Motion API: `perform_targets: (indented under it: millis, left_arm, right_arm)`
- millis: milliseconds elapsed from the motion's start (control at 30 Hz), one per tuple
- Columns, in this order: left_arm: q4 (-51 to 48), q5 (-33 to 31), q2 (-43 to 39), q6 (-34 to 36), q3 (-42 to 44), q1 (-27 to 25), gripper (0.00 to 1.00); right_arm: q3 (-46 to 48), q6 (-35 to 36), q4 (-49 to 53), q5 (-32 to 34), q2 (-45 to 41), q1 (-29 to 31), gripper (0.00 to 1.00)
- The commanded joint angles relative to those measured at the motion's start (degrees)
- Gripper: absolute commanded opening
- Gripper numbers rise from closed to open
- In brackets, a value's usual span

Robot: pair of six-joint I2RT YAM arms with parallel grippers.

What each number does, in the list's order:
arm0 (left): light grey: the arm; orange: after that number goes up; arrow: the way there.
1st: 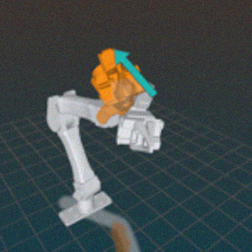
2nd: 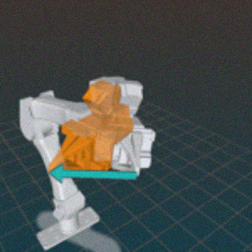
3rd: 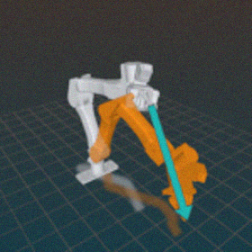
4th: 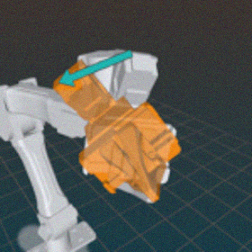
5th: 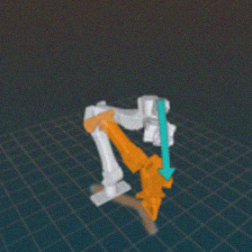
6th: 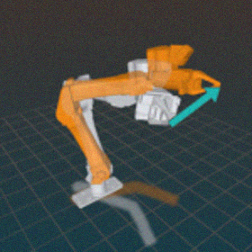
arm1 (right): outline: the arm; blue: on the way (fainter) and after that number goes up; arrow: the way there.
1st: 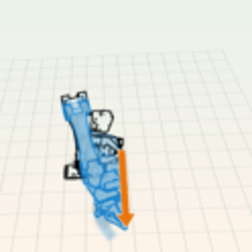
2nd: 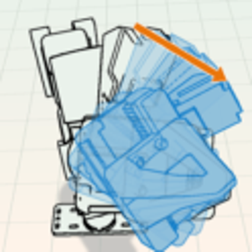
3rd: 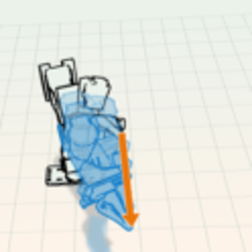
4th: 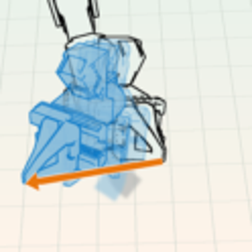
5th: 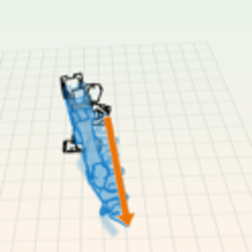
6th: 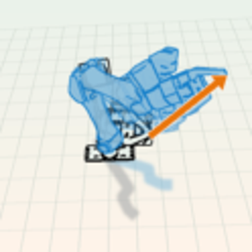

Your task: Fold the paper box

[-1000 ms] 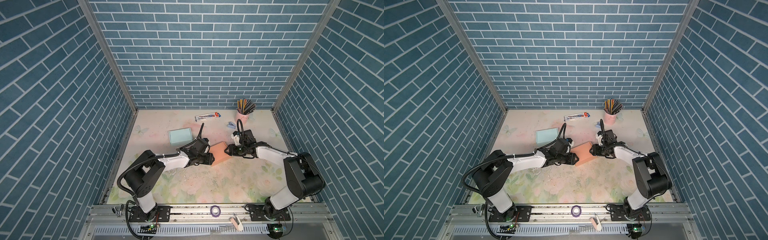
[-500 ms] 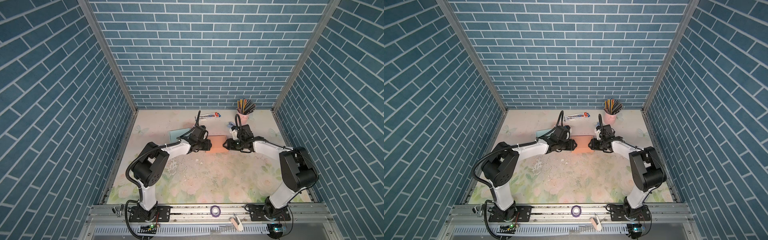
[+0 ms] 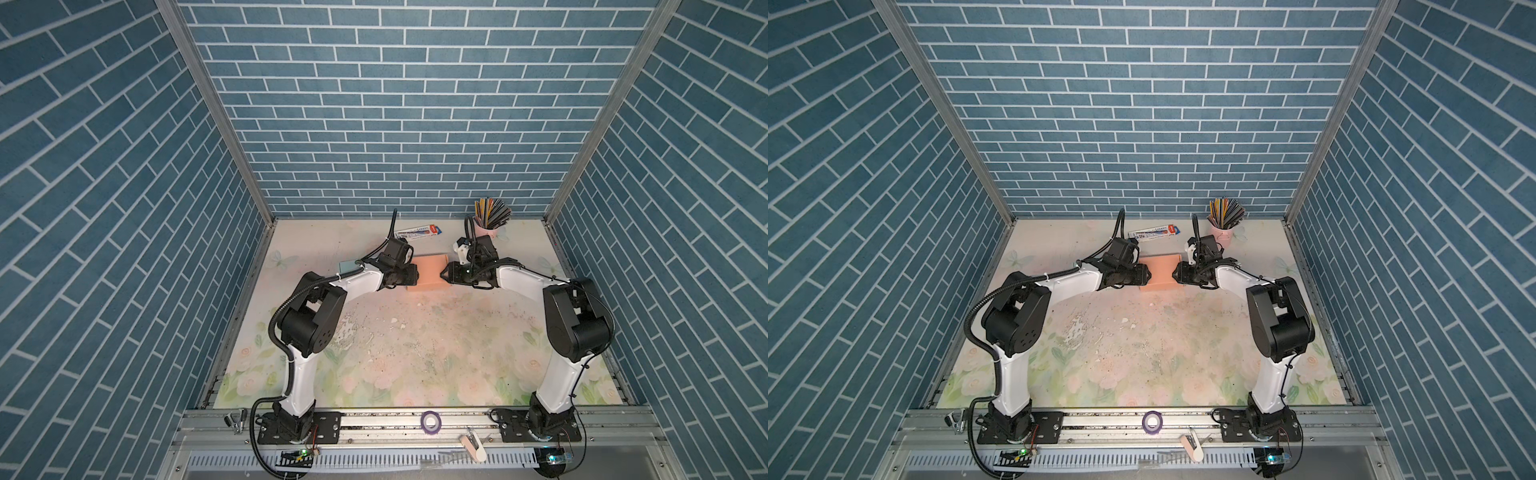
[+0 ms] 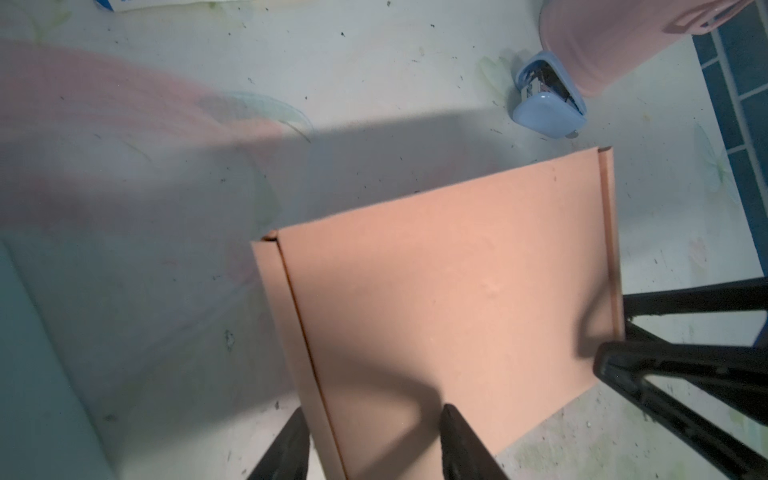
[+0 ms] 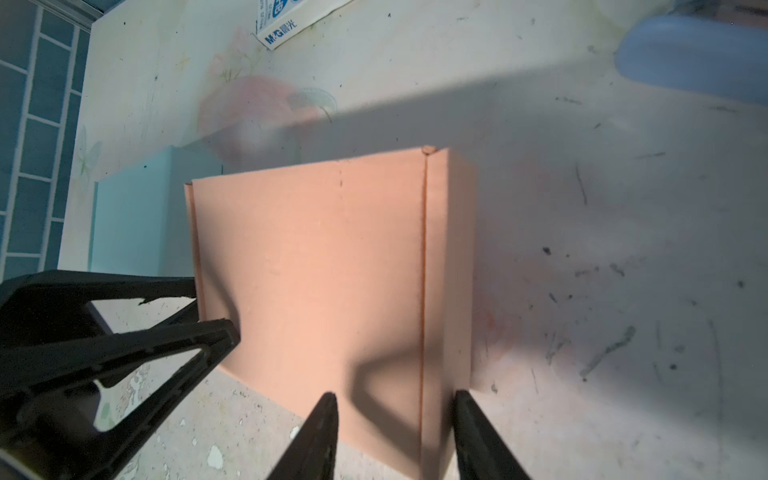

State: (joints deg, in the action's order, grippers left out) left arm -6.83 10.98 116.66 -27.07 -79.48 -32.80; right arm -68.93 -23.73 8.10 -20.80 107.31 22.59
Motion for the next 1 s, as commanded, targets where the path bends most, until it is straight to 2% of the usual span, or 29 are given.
perform_targets:
  millis: [0, 500, 700, 967]
  left_arm:
    - [2.26, 4.51, 1.32, 0.92, -2.81, -1.13, 0.5]
    - [4.11, 1.79, 5.11, -0.85, -5.5, -0.3, 0.51]
    - [4.55, 1.17, 5.41, -1.07, -4.94, 0.22, 0.56]
    - [4.72, 0.75, 3.25, -1.05, -3.37, 0.96, 0.66]
  right_arm:
    - [-3.05, -0.84, -3.31, -5.31, 2.47, 1.43, 0.46]
    - [-7.43, -2.2, -4.85, -5.67, 7.91, 1.43, 0.46]
    - [-7.28, -2.4, -5.11, -5.24, 7.85, 1.41, 0.48]
    - [-6.18, -2.12, -4.85, -2.74, 5.21, 1.45, 0.58]
